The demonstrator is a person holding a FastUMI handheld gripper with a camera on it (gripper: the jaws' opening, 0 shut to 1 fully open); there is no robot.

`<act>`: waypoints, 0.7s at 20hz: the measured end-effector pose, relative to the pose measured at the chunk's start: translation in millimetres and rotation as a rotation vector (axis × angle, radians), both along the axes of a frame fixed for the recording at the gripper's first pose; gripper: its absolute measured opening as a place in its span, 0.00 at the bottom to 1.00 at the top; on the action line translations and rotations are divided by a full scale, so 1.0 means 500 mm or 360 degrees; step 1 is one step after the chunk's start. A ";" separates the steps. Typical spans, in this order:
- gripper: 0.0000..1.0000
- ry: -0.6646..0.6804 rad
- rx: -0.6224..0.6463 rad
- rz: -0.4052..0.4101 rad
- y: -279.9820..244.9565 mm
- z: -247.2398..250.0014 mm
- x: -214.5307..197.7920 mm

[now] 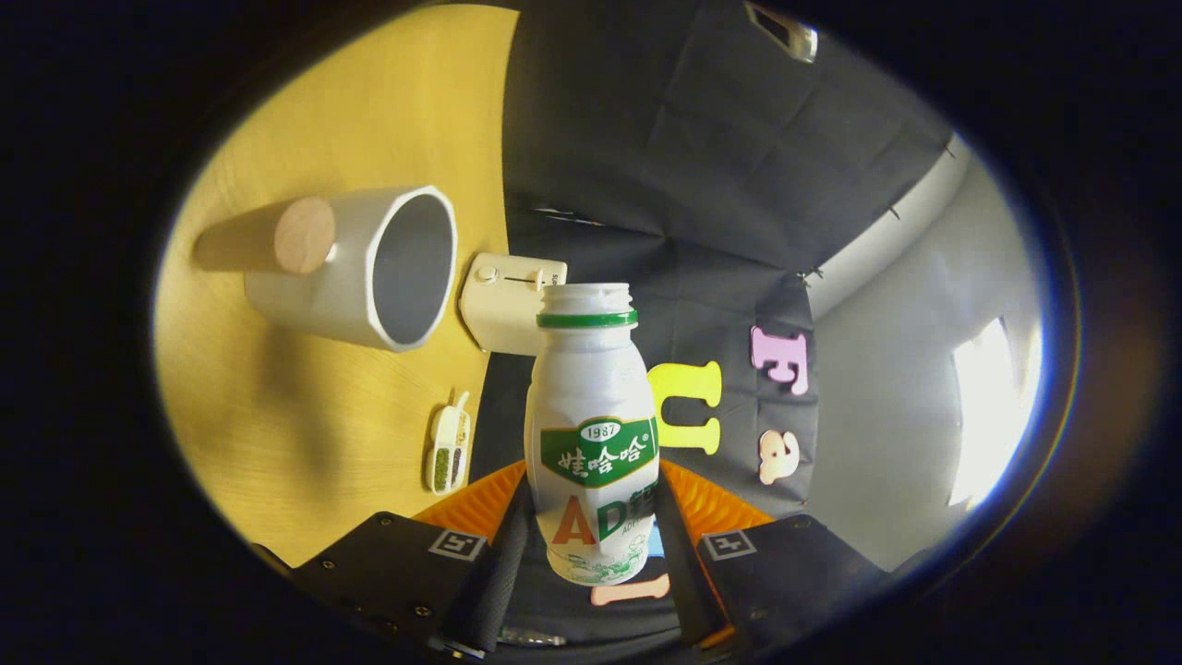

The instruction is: Take the bottle from table, then pour the juice into the cup, finally place the bottle on the coaster

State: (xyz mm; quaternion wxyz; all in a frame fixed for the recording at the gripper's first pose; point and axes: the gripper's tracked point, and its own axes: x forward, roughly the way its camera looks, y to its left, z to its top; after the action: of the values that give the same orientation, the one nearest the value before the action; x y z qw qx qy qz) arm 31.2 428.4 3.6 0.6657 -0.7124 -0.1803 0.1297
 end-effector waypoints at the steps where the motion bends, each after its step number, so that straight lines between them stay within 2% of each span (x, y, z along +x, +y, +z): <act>1: 0.70 0.0055 0.0066 -0.0003 -0.008 -0.002 -0.006; 5: 0.71 0.0284 0.0311 -0.0030 -0.029 -0.023 -0.006; 9: 0.71 0.0502 0.0638 -0.0083 -0.065 -0.032 0.021; 14: 0.71 0.0840 0.1209 -0.0122 -0.110 -0.030 0.059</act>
State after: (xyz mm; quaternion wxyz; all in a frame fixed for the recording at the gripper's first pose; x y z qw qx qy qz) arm 60.5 373.2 -11.3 0.9070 -0.3667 -0.0129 0.2068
